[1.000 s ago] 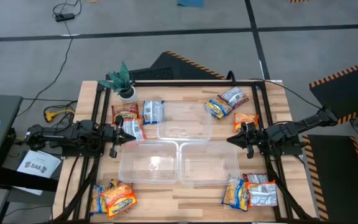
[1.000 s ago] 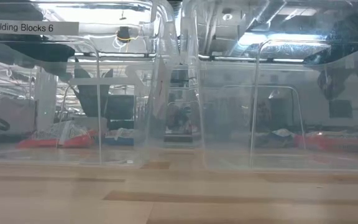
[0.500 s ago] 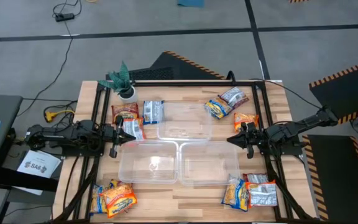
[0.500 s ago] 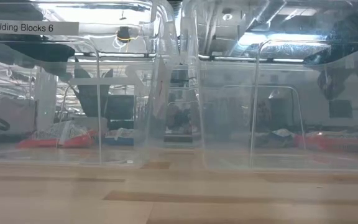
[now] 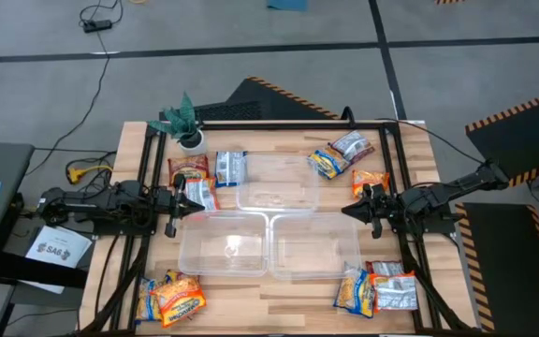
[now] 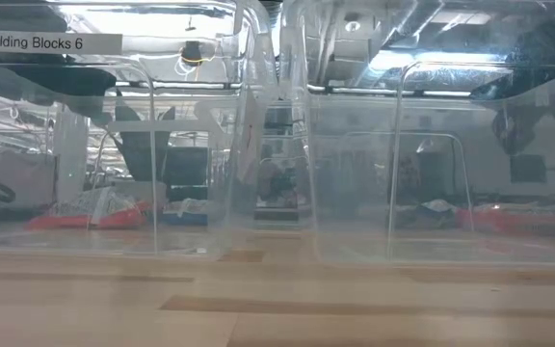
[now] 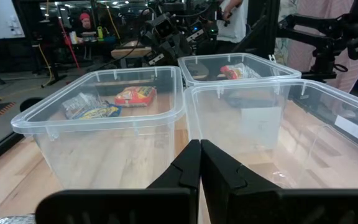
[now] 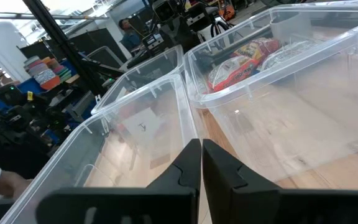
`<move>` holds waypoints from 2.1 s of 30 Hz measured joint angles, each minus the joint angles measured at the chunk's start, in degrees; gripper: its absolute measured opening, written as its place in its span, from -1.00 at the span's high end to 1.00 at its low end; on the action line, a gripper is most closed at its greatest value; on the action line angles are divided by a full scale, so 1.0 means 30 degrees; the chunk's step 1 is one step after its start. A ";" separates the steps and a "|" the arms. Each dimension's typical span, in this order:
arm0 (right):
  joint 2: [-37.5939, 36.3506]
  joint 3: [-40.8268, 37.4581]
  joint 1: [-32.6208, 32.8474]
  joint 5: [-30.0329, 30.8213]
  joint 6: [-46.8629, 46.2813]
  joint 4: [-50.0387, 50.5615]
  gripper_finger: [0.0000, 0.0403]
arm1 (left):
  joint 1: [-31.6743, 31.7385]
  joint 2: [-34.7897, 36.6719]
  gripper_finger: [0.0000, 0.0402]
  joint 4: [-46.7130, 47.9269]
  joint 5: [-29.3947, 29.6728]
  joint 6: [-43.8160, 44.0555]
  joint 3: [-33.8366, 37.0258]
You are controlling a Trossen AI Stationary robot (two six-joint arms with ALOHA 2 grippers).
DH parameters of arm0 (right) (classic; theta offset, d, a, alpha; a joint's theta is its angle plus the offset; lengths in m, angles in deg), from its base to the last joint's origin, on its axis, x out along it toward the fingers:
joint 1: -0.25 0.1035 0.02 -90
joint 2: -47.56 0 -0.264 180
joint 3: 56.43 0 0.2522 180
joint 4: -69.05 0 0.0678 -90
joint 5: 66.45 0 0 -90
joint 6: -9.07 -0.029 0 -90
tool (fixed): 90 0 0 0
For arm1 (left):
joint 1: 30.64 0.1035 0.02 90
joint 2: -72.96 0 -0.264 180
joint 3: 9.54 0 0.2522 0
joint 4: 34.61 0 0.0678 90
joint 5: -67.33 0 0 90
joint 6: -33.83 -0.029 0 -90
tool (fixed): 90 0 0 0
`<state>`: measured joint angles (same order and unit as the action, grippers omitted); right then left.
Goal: Sort Maruchan noodles
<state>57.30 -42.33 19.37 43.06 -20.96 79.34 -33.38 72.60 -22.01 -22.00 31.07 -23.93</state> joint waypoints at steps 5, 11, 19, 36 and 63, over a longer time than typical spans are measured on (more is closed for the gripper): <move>-0.0001 0.0000 0.0000 0.0000 0.0003 0.0000 0.81 | 0.0000 0.0004 1.00 -0.0005 0.0000 0.0005 -0.0002; -0.0007 0.0000 0.0000 0.0004 0.0004 -0.0003 0.81 | 0.0000 0.0003 1.00 -0.0005 0.0003 0.0001 -0.0004; -0.0007 0.0000 0.0000 0.0002 0.0004 -0.0002 0.81 | 0.0000 0.0000 1.00 -0.0004 0.0000 0.0005 -0.0004; -0.0007 0.0007 0.0000 0.0000 0.0004 0.0000 0.81 | 0.0000 0.0000 1.00 0.0002 0.0000 0.0005 0.0002; -0.0005 0.0001 0.0000 0.0004 0.0003 0.0000 0.81 | -0.0007 -0.0020 1.00 -0.1671 -0.0131 0.2266 0.0002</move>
<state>57.29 -42.32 19.37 43.07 -20.95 79.34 -33.40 72.54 -27.02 -22.40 37.87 -23.92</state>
